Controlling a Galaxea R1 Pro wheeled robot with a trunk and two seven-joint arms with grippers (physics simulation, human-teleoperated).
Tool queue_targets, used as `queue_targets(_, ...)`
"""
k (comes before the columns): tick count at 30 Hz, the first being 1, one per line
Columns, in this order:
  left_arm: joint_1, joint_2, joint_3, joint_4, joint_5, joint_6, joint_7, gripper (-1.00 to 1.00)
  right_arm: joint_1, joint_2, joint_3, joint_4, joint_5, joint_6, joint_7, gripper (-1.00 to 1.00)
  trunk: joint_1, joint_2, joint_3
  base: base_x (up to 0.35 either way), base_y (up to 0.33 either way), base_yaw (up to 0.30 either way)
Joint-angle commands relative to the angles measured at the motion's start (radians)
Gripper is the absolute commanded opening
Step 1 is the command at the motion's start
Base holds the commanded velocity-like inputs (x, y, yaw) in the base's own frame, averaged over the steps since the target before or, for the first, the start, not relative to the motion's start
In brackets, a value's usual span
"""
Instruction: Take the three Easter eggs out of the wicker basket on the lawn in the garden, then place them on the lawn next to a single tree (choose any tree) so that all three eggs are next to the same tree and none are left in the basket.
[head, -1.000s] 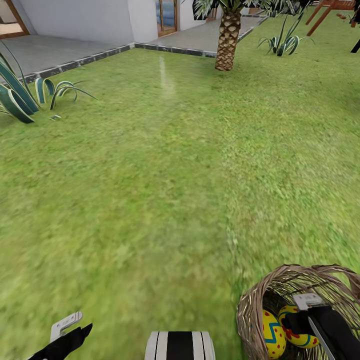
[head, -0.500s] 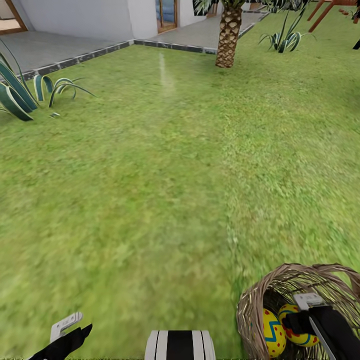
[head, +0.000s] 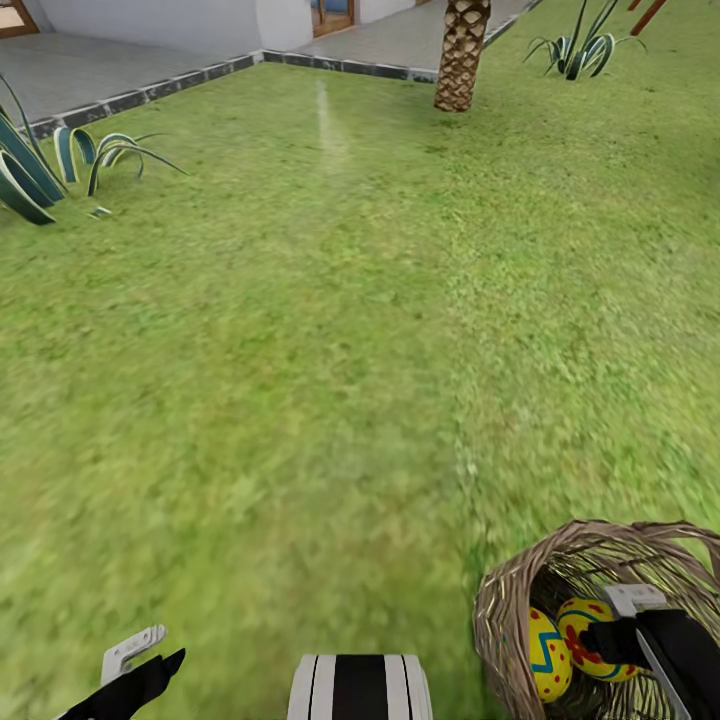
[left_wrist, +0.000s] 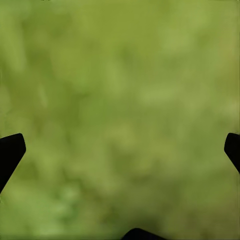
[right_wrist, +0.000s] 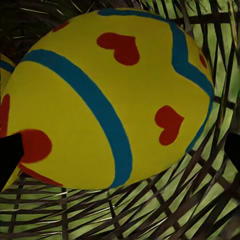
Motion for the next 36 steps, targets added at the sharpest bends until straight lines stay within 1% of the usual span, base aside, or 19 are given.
queue_targets(1,-0.001,0.0,0.002,-0.001,0.005,0.007,-0.003,1.0,0.0,0.0,0.0,-0.007,0.005,0.004,0.007,1.0,0.0,0.0,-0.001,0.0,0.0,0.0)
queue_targets(6,0.0,0.0,0.002,-0.001,0.005,0.007,-0.004,1.0,0.0,0.0,0.0,-0.016,0.005,0.004,0.007,1.0,0.0,0.0,-0.001,0.0,0.0,0.0)
queue_targets(14,0.0,0.0,0.002,-0.001,0.005,0.007,-0.003,1.0,0.0,0.002,0.007,-0.017,0.005,0.004,0.007,1.0,0.003,-0.002,-0.032,0.0,0.0,0.0)
queue_targets(20,0.0,0.0,0.002,-0.001,0.005,0.007,-0.003,1.0,0.0,0.003,0.008,-0.017,0.005,0.004,0.006,1.0,0.003,-0.002,-0.032,0.0,0.0,0.0)
queue_targets(25,0.0,0.0,0.002,-0.002,0.005,0.007,-0.003,1.0,0.0,0.003,0.008,-0.017,0.005,0.004,0.006,1.0,0.006,-0.003,-0.051,0.0,0.0,0.0)
queue_targets(36,0.0,0.001,0.004,-0.011,0.006,0.007,-0.005,1.0,0.0,0.002,0.007,-0.018,0.005,0.003,0.006,1.0,0.006,-0.003,-0.051,0.0,0.0,0.0)
